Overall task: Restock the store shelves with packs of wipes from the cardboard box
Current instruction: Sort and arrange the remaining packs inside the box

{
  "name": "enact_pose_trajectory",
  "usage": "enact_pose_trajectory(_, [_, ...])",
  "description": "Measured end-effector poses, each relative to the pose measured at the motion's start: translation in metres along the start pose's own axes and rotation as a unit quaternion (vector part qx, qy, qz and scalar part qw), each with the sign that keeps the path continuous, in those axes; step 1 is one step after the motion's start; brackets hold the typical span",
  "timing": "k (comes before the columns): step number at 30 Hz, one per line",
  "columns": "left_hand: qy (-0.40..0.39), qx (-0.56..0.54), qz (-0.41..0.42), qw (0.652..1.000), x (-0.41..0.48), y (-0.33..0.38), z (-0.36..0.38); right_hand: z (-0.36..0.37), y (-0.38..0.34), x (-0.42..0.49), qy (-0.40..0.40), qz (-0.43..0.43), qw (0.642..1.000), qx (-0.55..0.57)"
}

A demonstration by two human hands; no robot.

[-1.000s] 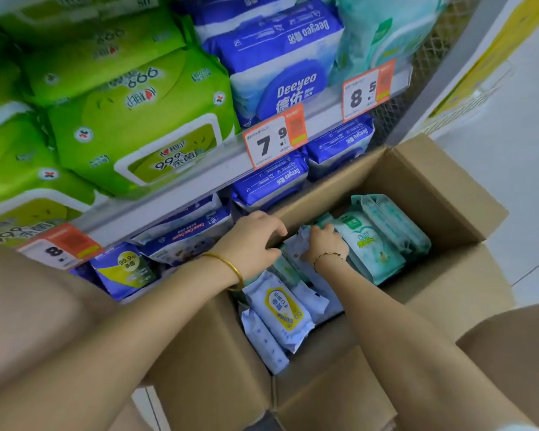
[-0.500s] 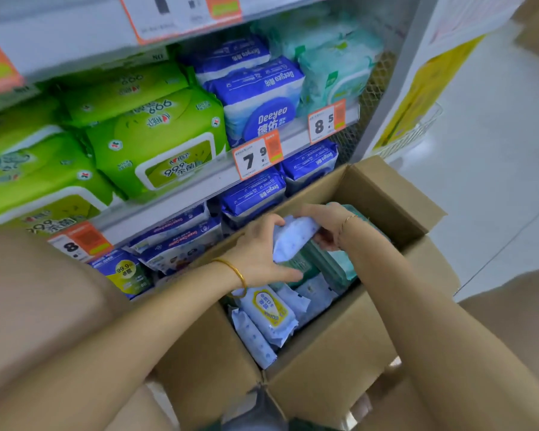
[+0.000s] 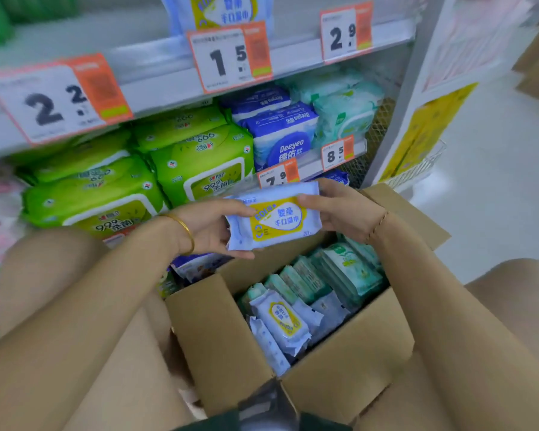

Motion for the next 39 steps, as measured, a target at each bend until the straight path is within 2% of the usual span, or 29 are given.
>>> enact_pose_trajectory(5, [0.030,0.033,0.083,0.996,-0.037,0.036,0.003,0.005,-0.045,-0.003,0.020,-0.088,0.996,0.000])
enact_pose_trajectory(9, [0.085,0.119,0.199,0.969,-0.090,0.102,0.011,0.011,-0.125,-0.015,0.043,-0.186,0.981,-0.010])
enact_pose_trajectory(12, [0.143,0.148,0.304,0.930,-0.135,0.168,0.007,0.021,-0.202,-0.021,0.071,-0.286,0.955,-0.009])
enact_pose_trajectory(15, [0.205,0.177,0.409,0.872,-0.173,0.236,-0.004,0.019,-0.265,-0.016,0.171,-0.356,0.918,-0.038])
enact_pose_trajectory(19, [0.223,0.216,0.524,0.793,-0.195,0.305,-0.020,0.012,-0.306,0.007,0.276,-0.381,0.864,-0.181])
enact_pose_trajectory(22, [0.288,0.233,0.534,0.760,-0.188,0.328,-0.047,0.015,-0.320,0.024,0.303,-0.364,0.820,-0.321])
enact_pose_trajectory(24, [0.345,0.248,0.512,0.747,-0.175,0.333,-0.063,0.015,-0.322,0.035,0.309,-0.343,0.805,-0.372])
enact_pose_trajectory(26, [0.373,0.243,0.469,0.763,-0.156,0.331,-0.079,0.016,-0.320,0.043,0.303,-0.329,0.805,-0.389])
enact_pose_trajectory(31, [0.309,0.280,0.346,0.840,-0.100,0.314,-0.080,0.028,-0.305,0.055,0.271,-0.297,0.802,-0.443])
enact_pose_trajectory(35, [0.250,0.183,0.271,0.911,-0.083,0.293,-0.086,0.024,-0.295,0.062,0.274,-0.270,0.796,-0.467])
enact_pose_trajectory(39, [0.216,0.117,0.241,0.939,-0.083,0.286,-0.080,0.021,-0.289,0.065,0.270,-0.269,0.807,-0.452])
Point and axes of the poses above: each hand's wrist, its own x-axis towards the middle knuckle, its own z-axis out of the palm, y = z × x, the point moved 10 cm from there along x, towards the middle knuckle, and after that the axes turned 7 degrees about -y, right-handed, at the moved point
